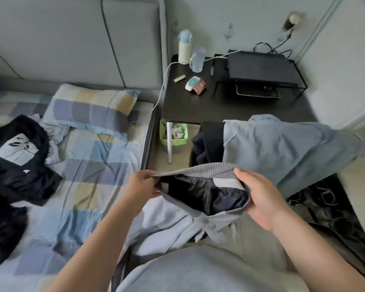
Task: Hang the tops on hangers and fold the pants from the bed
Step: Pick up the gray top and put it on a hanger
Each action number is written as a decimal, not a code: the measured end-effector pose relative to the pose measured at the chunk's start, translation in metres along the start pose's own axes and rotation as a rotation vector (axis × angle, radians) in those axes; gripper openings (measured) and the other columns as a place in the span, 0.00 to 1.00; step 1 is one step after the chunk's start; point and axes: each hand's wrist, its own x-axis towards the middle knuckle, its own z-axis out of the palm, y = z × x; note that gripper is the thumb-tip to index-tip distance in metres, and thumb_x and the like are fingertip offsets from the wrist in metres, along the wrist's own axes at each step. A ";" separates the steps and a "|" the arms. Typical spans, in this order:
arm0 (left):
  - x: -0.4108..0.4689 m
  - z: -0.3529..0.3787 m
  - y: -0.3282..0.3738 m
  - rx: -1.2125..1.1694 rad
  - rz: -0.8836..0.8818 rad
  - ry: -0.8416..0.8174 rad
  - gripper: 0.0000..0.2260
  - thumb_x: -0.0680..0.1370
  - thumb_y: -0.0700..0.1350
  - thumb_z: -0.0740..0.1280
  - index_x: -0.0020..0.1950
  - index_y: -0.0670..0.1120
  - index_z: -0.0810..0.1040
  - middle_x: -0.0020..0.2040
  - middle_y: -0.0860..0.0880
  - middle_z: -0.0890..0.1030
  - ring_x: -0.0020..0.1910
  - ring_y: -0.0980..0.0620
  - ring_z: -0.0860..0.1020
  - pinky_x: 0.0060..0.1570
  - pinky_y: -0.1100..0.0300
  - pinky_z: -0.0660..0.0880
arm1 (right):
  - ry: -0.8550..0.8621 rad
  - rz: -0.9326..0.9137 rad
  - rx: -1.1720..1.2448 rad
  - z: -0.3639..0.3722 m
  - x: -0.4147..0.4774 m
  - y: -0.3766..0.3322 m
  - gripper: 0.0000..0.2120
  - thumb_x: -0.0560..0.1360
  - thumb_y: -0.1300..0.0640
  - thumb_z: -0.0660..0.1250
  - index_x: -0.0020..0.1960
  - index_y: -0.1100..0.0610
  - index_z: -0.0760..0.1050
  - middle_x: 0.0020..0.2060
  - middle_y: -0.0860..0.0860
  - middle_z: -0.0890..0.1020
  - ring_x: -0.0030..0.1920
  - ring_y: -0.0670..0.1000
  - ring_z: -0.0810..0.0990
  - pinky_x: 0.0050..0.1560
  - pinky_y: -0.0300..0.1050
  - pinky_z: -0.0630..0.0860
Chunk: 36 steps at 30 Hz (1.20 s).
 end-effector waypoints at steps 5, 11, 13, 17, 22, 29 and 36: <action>-0.020 0.127 0.031 -0.022 -0.005 -0.315 0.15 0.84 0.41 0.62 0.44 0.47 0.87 0.48 0.40 0.86 0.44 0.43 0.83 0.49 0.47 0.81 | 0.141 -0.050 0.088 -0.125 -0.031 -0.034 0.14 0.78 0.53 0.67 0.42 0.59 0.87 0.48 0.59 0.87 0.46 0.56 0.87 0.39 0.47 0.83; -0.058 0.267 0.080 0.130 0.139 -0.610 0.11 0.78 0.52 0.65 0.52 0.51 0.86 0.58 0.35 0.81 0.52 0.42 0.79 0.57 0.46 0.72 | 0.188 -0.170 -0.298 -0.253 -0.080 -0.054 0.29 0.63 0.33 0.76 0.48 0.57 0.80 0.40 0.53 0.80 0.40 0.54 0.80 0.39 0.47 0.73; -0.074 0.309 0.098 0.175 0.172 -0.716 0.14 0.75 0.54 0.66 0.52 0.48 0.85 0.58 0.32 0.80 0.50 0.42 0.77 0.51 0.46 0.68 | 0.229 -0.169 -0.410 -0.282 -0.095 -0.054 0.27 0.65 0.36 0.76 0.52 0.56 0.81 0.41 0.51 0.83 0.41 0.52 0.83 0.40 0.45 0.75; -0.098 0.387 0.128 0.176 0.274 -0.935 0.11 0.82 0.45 0.65 0.46 0.45 0.85 0.46 0.41 0.85 0.47 0.48 0.83 0.48 0.58 0.78 | 0.342 -0.173 -0.416 -0.328 -0.125 -0.054 0.14 0.67 0.42 0.75 0.50 0.45 0.84 0.43 0.47 0.87 0.45 0.49 0.86 0.43 0.45 0.80; -0.117 0.473 0.158 0.354 0.427 -1.118 0.11 0.83 0.44 0.64 0.46 0.46 0.86 0.46 0.44 0.86 0.49 0.47 0.84 0.53 0.53 0.80 | 0.731 -0.175 -0.355 -0.370 -0.154 -0.060 0.11 0.64 0.51 0.69 0.46 0.51 0.81 0.37 0.58 0.81 0.38 0.61 0.80 0.40 0.52 0.73; -0.125 0.567 0.208 0.646 0.741 -1.387 0.11 0.77 0.36 0.71 0.44 0.53 0.84 0.41 0.53 0.85 0.42 0.57 0.83 0.44 0.66 0.77 | 0.980 -0.195 -0.500 -0.403 -0.167 -0.089 0.06 0.75 0.55 0.74 0.41 0.48 0.78 0.30 0.41 0.79 0.32 0.40 0.77 0.34 0.33 0.70; -0.127 0.644 0.261 0.872 1.406 -1.163 0.15 0.71 0.31 0.63 0.46 0.51 0.73 0.42 0.54 0.75 0.41 0.58 0.72 0.35 0.69 0.65 | 1.389 -0.582 -0.377 -0.422 -0.177 -0.175 0.09 0.73 0.57 0.72 0.39 0.60 0.75 0.36 0.63 0.77 0.35 0.51 0.74 0.39 0.46 0.70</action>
